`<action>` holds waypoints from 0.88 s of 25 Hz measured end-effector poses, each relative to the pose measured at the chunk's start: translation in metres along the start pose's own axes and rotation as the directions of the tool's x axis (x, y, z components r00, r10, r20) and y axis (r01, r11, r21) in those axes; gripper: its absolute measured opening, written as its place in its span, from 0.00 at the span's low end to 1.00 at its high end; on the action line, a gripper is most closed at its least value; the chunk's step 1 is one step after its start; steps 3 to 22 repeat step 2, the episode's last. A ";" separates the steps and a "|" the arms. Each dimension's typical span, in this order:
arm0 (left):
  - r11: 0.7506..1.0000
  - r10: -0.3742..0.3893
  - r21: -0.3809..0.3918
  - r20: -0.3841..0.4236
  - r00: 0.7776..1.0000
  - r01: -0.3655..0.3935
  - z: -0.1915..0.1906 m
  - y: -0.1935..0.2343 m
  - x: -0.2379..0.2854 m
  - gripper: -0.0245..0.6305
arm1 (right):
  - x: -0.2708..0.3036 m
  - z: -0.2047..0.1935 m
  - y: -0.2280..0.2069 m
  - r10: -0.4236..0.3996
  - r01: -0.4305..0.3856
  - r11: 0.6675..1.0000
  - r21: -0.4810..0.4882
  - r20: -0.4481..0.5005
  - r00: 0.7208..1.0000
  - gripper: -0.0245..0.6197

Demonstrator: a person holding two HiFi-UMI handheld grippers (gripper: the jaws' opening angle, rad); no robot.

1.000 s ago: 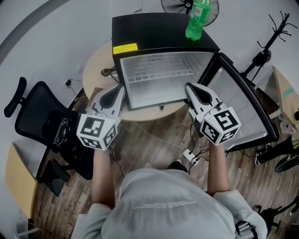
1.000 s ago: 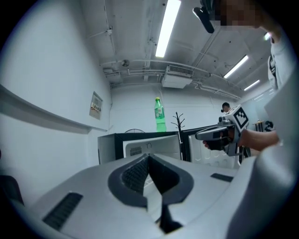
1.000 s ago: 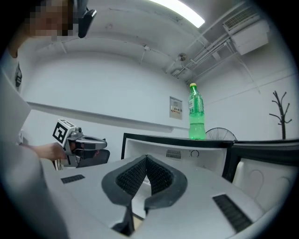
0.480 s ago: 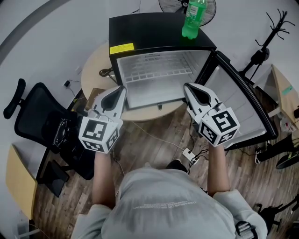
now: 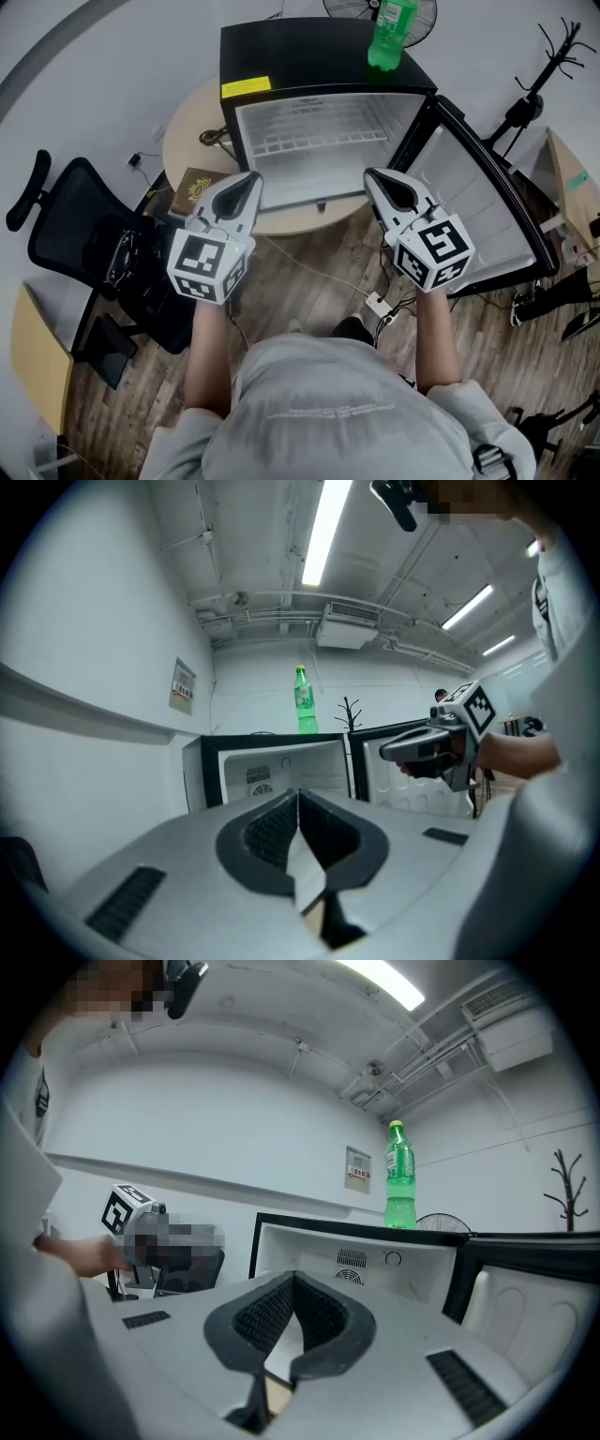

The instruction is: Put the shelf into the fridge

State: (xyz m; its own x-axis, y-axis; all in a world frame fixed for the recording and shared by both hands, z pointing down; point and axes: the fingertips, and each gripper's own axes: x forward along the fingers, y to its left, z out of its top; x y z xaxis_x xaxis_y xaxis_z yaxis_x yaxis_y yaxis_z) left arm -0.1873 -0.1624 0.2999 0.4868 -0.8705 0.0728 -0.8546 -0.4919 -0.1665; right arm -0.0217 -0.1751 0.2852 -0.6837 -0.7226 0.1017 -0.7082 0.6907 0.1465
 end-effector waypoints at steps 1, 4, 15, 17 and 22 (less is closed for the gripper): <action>1.000 -0.002 -0.002 -0.003 1.000 0.002 -0.001 0.000 0.000 0.07 | 0.000 -0.002 0.000 0.000 0.000 1.000 0.001 -0.003 1.000 0.06; 1.000 -0.003 -0.003 -0.005 1.000 0.003 -0.003 0.000 0.000 0.07 | 0.001 -0.004 0.001 -0.001 0.001 1.000 0.003 -0.006 1.000 0.06; 1.000 -0.003 -0.003 -0.005 1.000 0.003 -0.003 0.000 0.000 0.07 | 0.001 -0.004 0.001 -0.001 0.001 1.000 0.003 -0.006 1.000 0.06; 1.000 -0.003 -0.003 -0.005 1.000 0.003 -0.003 0.000 0.000 0.07 | 0.001 -0.004 0.001 -0.001 0.001 1.000 0.003 -0.006 1.000 0.06; 1.000 -0.003 -0.003 -0.005 1.000 0.003 -0.003 0.000 0.000 0.07 | 0.001 -0.004 0.001 -0.001 0.001 1.000 0.003 -0.006 1.000 0.06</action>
